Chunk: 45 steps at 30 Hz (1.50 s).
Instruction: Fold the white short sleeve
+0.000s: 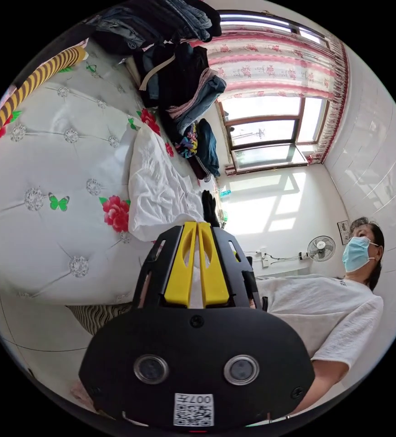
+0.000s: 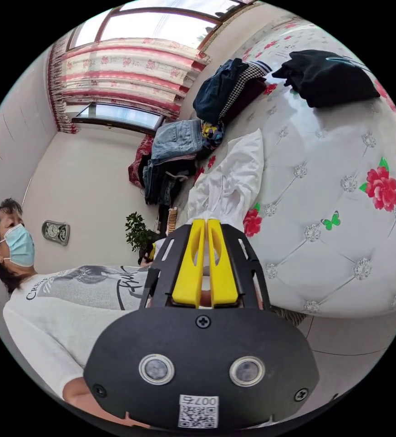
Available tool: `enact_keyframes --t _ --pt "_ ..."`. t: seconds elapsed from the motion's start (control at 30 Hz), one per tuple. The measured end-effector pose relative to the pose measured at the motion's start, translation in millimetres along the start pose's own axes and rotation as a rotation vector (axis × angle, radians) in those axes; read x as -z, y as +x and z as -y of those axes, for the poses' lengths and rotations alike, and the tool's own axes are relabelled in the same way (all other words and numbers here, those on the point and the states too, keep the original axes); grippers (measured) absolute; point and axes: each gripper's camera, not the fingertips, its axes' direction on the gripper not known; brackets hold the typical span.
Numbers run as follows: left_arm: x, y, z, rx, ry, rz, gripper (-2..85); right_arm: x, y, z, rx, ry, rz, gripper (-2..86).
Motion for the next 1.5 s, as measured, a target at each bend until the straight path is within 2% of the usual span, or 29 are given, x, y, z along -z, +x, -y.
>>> enact_keyframes --t 0.17,0.23,0.33,0.4,0.47,0.6,0.7,0.83,0.87,0.93,1.0,1.1,1.23,1.33,1.4,1.5 --pt "-18.8 -1.1 83.2 0.048 0.022 -0.058 -0.6 -9.6 -24.4 85.6 0.042 0.012 0.034 1.7" --pt "-29.4 -2.5 118.4 0.074 0.079 -0.038 0.0 -21.5 -33.9 124.5 0.047 0.025 -0.011 1.5" --pt "-47.9 -10.5 165.0 0.167 0.225 0.099 3.8 -50.5 -44.0 181.0 0.064 0.121 -0.255 1.6" --pt "-64.2 -16.3 188.0 0.209 0.228 0.173 5.5 -82.8 -31.6 209.4 0.013 0.097 -0.43 2.5" --pt "-73.7 -17.3 196.7 0.191 0.188 0.22 6.7 -100.2 -19.1 214.4 -0.028 0.062 -0.456 3.2" --pt "-84.9 -14.2 181.3 0.042 0.046 0.322 8.1 -110.1 -2.6 178.0 0.007 0.042 -0.408 4.9" --pt "-88.3 -11.4 149.9 -0.004 -0.027 0.4 9.2 -106.5 1.3 140.4 0.026 0.005 -0.404 5.8" --pt "-105.6 -8.2 123.1 -0.035 -0.097 0.414 9.5 -114.8 -0.9 116.3 0.078 -0.066 -0.417 5.6" --pt "-118.1 -8.9 119.3 -0.047 -0.15 0.434 8.8 -124.4 2.3 115.9 0.088 -0.113 -0.43 4.6" --pt "-136.8 -14.3 115.6 -0.044 -0.235 0.501 0.6 -140.1 11.0 120.9 0.079 -0.207 -0.456 2.6" --pt "-149.9 -24.4 110.8 -0.064 -0.328 0.576 -0.4 -140.6 18.0 127.2 0.06 -0.237 -0.544 0.8" --pt "-144.5 -35.3 104.0 -0.03 -0.327 0.559 -0.8 -114.1 28.5 123.3 0.041 -0.176 -0.457 0.3" --pt "-155.3 -40.8 88.1 -0.003 -0.346 0.533 -0.2 -113.2 52.9 103.0 -0.029 -0.233 -0.513 0.8" --pt "-156.0 -33.6 73.8 -0.003 -0.311 0.581 3.1 -95.5 57.7 91.5 -0.09 -0.148 -0.554 3.4" --pt "-147.2 -21.6 66.3 -0.015 -0.259 0.595 5.2 -71.4 49.3 90.3 -0.062 -0.055 -0.484 7.5" --pt "-141.4 3.9 64.8 -0.1 -0.185 0.598 5.4 -57.0 55.6 92.3 -0.099 -0.034 -0.395 11.1"
